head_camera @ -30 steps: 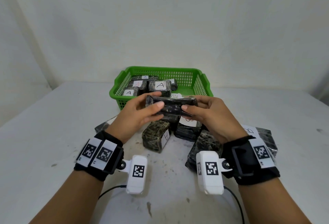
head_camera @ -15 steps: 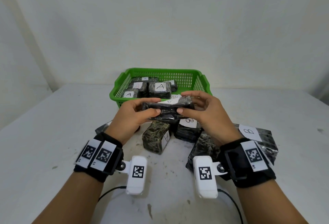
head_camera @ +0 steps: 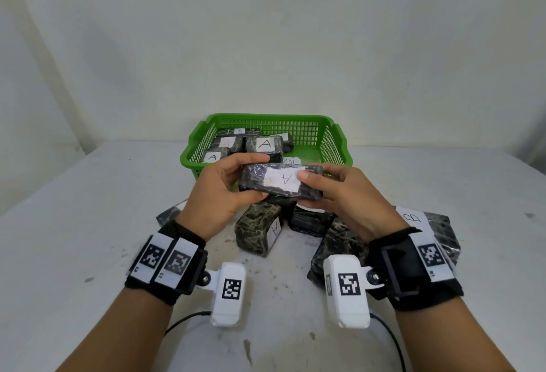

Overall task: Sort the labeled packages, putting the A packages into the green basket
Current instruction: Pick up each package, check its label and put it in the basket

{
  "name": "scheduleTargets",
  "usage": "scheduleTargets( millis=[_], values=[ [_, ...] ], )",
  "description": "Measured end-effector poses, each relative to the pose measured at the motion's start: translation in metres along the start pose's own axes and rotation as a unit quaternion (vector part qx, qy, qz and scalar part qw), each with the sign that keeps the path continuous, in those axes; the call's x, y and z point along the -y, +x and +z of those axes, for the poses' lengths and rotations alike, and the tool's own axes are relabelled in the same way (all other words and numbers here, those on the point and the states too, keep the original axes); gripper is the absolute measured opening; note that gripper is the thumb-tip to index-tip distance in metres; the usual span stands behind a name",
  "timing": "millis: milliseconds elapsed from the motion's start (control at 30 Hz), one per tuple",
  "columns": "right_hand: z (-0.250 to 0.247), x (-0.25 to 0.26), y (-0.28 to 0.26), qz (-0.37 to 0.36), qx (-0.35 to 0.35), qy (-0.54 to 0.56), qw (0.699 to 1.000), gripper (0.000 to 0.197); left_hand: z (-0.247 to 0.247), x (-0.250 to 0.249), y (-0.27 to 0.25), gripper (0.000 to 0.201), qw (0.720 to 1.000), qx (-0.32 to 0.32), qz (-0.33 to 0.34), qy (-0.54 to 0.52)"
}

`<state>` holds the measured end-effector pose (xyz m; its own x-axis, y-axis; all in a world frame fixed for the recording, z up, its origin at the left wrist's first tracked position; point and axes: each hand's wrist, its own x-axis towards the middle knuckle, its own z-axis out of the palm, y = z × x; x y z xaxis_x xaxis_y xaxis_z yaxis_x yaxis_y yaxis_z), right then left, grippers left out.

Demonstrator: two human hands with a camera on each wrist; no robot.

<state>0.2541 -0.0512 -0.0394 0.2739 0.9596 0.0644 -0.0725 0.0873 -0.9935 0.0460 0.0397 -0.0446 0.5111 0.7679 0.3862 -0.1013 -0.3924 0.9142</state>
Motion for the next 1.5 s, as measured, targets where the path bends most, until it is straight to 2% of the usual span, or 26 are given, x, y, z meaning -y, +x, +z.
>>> scheduleTargets(
  millis=[100, 200, 267, 333, 500, 567, 633, 700, 833, 933, 1000, 1100, 1200, 1267, 1333, 1433, 1500],
  values=[
    [-0.004, -0.002, 0.0, -0.021, -0.024, -0.017, 0.999, 0.03, 0.001, 0.0, -0.001, 0.06, 0.997, 0.053, -0.042, -0.038],
    [-0.005, 0.0, -0.001, -0.041, -0.027, -0.039, 0.998, 0.032, 0.004, 0.001, -0.001, 0.043, 0.991, 0.037, -0.108, -0.067],
    [-0.004, 0.0, -0.001, -0.046, -0.018, -0.045, 0.998, 0.033, 0.004, 0.002, 0.0, 0.025, 0.995, 0.012, -0.102, -0.017],
    [-0.001, -0.001, 0.0, -0.046, -0.014, -0.054, 0.997, 0.033, 0.004, 0.002, -0.001, 0.02, 0.996, 0.011, -0.088, 0.006],
    [0.001, -0.002, 0.0, -0.064, -0.039, -0.093, 0.993, 0.023, 0.005, -0.002, -0.003, 0.027, 0.996, 0.016, -0.086, 0.004],
    [0.001, -0.003, 0.0, -0.058, -0.019, -0.098, 0.993, 0.034, 0.005, 0.0, -0.003, 0.023, 0.997, 0.006, -0.081, 0.011],
    [0.0, -0.002, 0.0, -0.056, -0.001, -0.099, 0.994, 0.045, 0.003, 0.001, -0.002, 0.029, 0.995, -0.003, -0.094, -0.019],
    [-0.002, -0.002, -0.001, -0.066, 0.001, -0.098, 0.993, 0.046, 0.002, 0.001, -0.001, 0.034, 0.993, -0.002, -0.109, -0.052],
    [-0.005, 0.002, -0.002, -0.092, -0.005, -0.095, 0.991, 0.049, -0.001, 0.001, -0.001, 0.028, 0.994, 0.031, -0.106, -0.027],
    [-0.005, 0.004, -0.002, -0.105, -0.005, -0.055, 0.993, 0.063, -0.006, -0.001, -0.002, 0.04, 0.991, 0.085, -0.102, 0.018],
    [-0.003, 0.006, -0.001, -0.112, 0.012, -0.021, 0.993, 0.063, -0.006, -0.002, -0.002, 0.049, 0.991, 0.096, -0.083, 0.034],
    [0.001, 0.011, -0.005, -0.088, 0.02, 0.059, 0.994, 0.05, -0.004, -0.004, -0.003, 0.048, 0.995, 0.065, -0.041, 0.056],
    [0.006, 0.012, -0.009, -0.02, 0.063, 0.083, 0.994, 0.036, 0.0, -0.007, -0.003, 0.046, 0.999, 0.033, -0.005, 0.037],
    [0.008, 0.01, -0.01, 0.037, 0.087, 0.079, 0.992, 0.052, 0.005, -0.008, -0.004, 0.046, 1.0, 0.01, 0.019, 0.022],
    [0.012, 0.009, -0.011, 0.06, 0.111, 0.062, 0.99, 0.064, 0.01, -0.009, -0.005, 0.045, 0.999, -0.004, 0.034, 0.015],
    [0.018, 0.013, -0.014, 0.034, 0.123, 0.044, 0.991, 0.047, 0.009, -0.009, -0.005, 0.048, 0.999, 0.023, 0.035, 0.012],
    [0.018, 0.012, -0.012, 0.003, 0.113, 0.017, 0.993, 0.062, 0.005, -0.006, -0.004, 0.07, 0.997, 0.071, -0.003, -0.01]
  ],
)
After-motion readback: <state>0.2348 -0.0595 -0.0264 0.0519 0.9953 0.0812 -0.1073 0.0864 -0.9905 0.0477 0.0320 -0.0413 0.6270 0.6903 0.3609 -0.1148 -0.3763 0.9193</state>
